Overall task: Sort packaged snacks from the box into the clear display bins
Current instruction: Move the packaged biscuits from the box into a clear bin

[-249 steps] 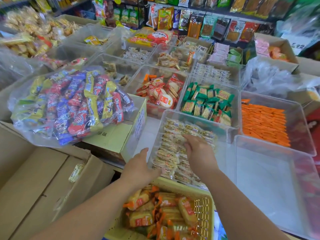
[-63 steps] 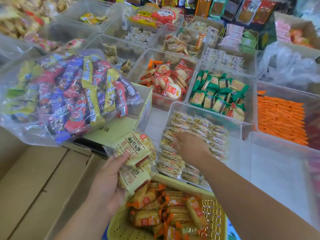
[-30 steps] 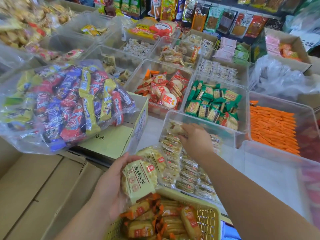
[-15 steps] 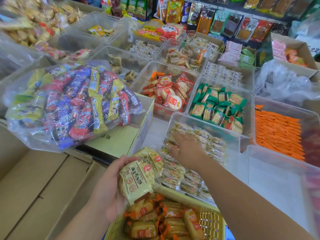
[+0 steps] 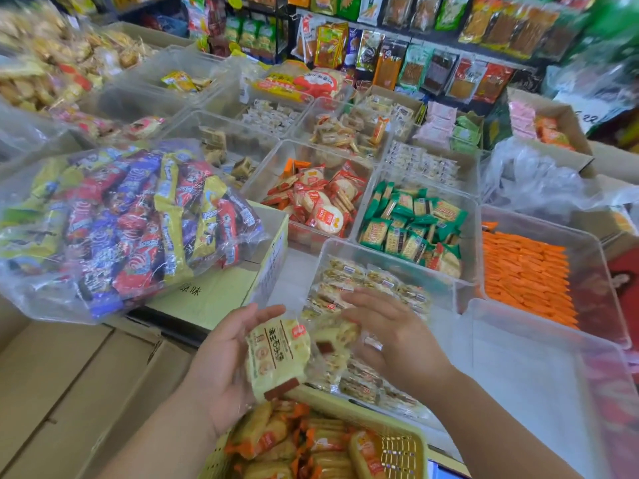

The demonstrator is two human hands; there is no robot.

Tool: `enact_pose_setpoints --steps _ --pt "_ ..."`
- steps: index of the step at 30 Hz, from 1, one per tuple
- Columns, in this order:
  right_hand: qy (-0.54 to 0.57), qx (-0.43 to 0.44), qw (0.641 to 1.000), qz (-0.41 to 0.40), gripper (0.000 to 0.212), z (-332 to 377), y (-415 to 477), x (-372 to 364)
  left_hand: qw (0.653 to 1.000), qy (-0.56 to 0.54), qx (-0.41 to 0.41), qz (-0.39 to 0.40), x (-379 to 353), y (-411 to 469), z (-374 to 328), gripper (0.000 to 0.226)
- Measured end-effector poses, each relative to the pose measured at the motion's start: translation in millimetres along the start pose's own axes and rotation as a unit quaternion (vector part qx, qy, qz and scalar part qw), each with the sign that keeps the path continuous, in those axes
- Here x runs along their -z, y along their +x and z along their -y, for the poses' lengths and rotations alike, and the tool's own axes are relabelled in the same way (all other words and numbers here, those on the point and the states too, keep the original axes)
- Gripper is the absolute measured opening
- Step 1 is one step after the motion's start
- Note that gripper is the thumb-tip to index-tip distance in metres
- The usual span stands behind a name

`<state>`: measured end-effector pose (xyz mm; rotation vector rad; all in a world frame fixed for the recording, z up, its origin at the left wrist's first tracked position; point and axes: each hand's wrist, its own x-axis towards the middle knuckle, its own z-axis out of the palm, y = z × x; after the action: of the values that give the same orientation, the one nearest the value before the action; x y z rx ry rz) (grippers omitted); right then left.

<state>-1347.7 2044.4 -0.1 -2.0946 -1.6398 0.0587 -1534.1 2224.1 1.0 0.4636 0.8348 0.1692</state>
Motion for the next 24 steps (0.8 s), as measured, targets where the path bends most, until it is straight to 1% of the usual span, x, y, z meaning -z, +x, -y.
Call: enact_pose_setpoints --steps 2,4,6,8,10,11,13,14,17,20,22,24 --pt "0.024 -0.08 0.996 -0.039 0.028 -11.4 5.4 1.0 0.999 -0.026 -0.019 -0.018 -1.1 3.3 -3.4 0.038" --pt "0.031 -0.16 0.984 -0.074 0.011 -22.0 17.9 -1.5 0.998 -0.033 -0.031 -0.035 0.9 6.0 -4.9 0.033" --pt "-0.003 -0.216 0.972 -0.095 0.016 -34.2 33.5 -9.3 0.998 -0.029 -0.034 -0.051 4.0 6.8 -4.4 0.032" --pt "-0.039 -0.276 0.958 -0.066 0.015 -44.9 49.0 -21.2 0.998 -0.036 -0.032 -0.051 6.7 5.2 -2.5 0.031" --pt "-0.063 -0.34 0.938 0.02 0.018 -50.1 62.4 -35.9 0.997 -0.045 -0.029 -0.05 10.5 4.3 0.0 0.031" --pt "-0.063 -0.357 0.929 0.069 0.019 -50.8 68.4 -44.0 0.997 -0.046 -0.032 -0.05 12.4 3.9 0.9 0.03" --pt "-0.023 -0.364 0.92 0.144 0.021 -48.0 78.4 -59.0 0.997 -0.049 -0.04 -0.048 15.0 3.7 1.7 0.028" --pt "0.001 -0.359 0.919 0.164 0.022 -46.3 81.8 -65.7 0.997 -0.054 -0.044 -0.041 15.4 3.6 1.5 0.028" --pt "0.014 -0.337 0.922 0.189 0.03 -44.1 85.5 -74.9 0.995 -0.078 -0.055 -0.008 15.7 2.1 -0.2 0.034" --pt "-0.012 -0.323 0.919 0.225 0.049 -46.5 81.7 -72.1 0.995 -0.076 -0.071 0.004 17.5 1.1 -1.0 0.038" --pt "-0.047 -0.301 0.927 0.219 0.063 -45.1 75.1 -66.1 0.995 -0.07 -0.073 0.007 17.0 1.5 -1.1 0.039" --pt "-0.059 -0.255 0.949 0.174 0.07 -35.8 64.6 -56.7 0.995 -0.072 -0.072 0.011 14.1 1.0 -1.5 0.04"
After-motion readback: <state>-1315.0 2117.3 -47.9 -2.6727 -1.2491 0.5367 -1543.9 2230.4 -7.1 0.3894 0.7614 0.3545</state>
